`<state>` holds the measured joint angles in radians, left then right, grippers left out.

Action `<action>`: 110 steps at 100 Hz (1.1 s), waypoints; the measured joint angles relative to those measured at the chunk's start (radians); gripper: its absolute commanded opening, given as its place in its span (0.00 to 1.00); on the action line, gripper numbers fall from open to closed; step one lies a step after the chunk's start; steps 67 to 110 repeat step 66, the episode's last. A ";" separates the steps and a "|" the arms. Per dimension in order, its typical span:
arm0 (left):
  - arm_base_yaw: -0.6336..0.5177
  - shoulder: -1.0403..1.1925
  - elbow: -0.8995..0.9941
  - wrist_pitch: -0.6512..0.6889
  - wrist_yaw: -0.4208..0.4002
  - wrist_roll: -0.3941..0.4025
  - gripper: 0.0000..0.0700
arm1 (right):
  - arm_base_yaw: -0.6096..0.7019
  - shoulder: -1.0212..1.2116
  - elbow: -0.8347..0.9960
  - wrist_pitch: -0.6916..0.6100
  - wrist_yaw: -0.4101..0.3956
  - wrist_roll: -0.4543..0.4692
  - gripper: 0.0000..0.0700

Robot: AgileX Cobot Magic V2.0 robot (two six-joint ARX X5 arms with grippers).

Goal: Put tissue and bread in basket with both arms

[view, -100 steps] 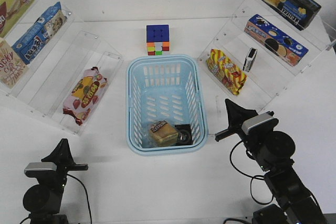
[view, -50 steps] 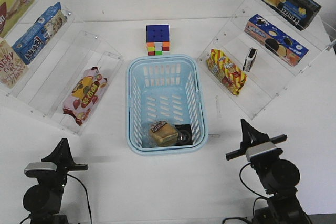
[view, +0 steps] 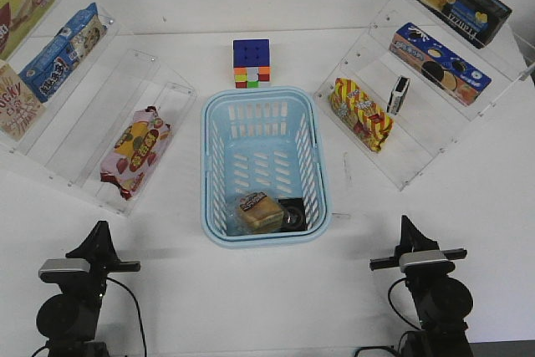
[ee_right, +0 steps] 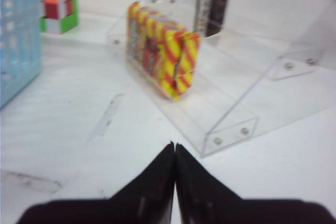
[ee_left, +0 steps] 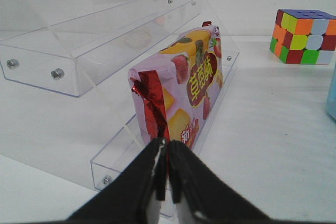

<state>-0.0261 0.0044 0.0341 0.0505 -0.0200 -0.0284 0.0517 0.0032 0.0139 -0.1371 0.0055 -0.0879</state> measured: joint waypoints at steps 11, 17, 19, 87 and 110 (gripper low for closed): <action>0.000 0.000 0.000 -0.001 0.000 0.000 0.00 | -0.006 0.000 0.000 0.002 -0.001 0.007 0.00; 0.000 0.000 0.000 -0.001 0.000 0.000 0.00 | -0.006 0.000 0.000 0.020 -0.001 0.007 0.00; 0.000 0.000 0.000 -0.002 0.000 0.000 0.00 | -0.006 0.000 0.000 0.024 -0.001 0.008 0.00; 0.000 0.000 0.000 -0.002 0.000 0.000 0.00 | -0.006 0.000 0.000 0.027 -0.002 0.008 0.00; 0.000 0.000 0.000 -0.002 0.000 0.000 0.00 | -0.006 0.000 0.000 0.027 -0.002 0.008 0.00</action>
